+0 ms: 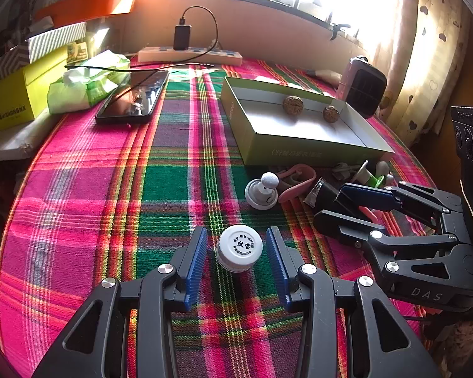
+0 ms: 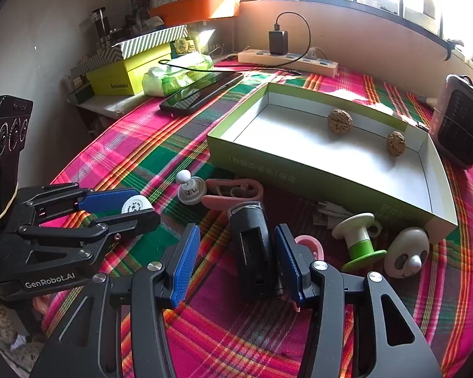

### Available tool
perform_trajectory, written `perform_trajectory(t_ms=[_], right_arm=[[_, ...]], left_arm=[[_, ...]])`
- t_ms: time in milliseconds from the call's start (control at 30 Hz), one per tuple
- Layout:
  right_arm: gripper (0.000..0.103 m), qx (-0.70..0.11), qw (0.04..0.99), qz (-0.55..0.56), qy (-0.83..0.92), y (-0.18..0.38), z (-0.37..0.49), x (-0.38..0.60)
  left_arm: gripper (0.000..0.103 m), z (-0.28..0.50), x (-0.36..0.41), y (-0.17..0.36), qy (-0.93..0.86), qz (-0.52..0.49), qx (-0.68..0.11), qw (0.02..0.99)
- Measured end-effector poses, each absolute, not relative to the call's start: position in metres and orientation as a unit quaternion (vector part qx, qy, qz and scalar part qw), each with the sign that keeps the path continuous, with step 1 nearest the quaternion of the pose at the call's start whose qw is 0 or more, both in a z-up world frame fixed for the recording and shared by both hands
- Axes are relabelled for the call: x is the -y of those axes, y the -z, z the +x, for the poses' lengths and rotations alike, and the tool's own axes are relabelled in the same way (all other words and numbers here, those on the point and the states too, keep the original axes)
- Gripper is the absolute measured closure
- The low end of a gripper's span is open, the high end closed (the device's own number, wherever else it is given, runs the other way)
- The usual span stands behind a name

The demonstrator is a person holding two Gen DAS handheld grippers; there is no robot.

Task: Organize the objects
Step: 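Grasp the black rectangular device with the right tool while the left tool holds the jar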

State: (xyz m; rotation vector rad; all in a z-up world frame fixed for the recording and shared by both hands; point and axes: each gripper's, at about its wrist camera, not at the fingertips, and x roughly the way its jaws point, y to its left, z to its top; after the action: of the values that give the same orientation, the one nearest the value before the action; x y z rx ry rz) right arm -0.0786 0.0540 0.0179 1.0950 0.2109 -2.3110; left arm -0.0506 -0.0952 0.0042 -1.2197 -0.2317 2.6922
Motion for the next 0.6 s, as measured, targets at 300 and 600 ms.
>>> perform_trajectory(t_ms=[300, 600], right_arm=[[0.053, -0.091, 0.265, 0.412, 0.867, -0.0156, -0.0783, -0.0548], [0.074, -0.113, 0.255, 0.416, 0.866, -0.012, -0.0768, -0.0526]], left_arm=[[0.066, -0.0507, 0.0945, -0.0044, -0.905, -0.41, 0.078, 0.088], [0.066, -0.0501, 0.0927, -0.0043, -0.905, -0.411, 0.067, 0.083]])
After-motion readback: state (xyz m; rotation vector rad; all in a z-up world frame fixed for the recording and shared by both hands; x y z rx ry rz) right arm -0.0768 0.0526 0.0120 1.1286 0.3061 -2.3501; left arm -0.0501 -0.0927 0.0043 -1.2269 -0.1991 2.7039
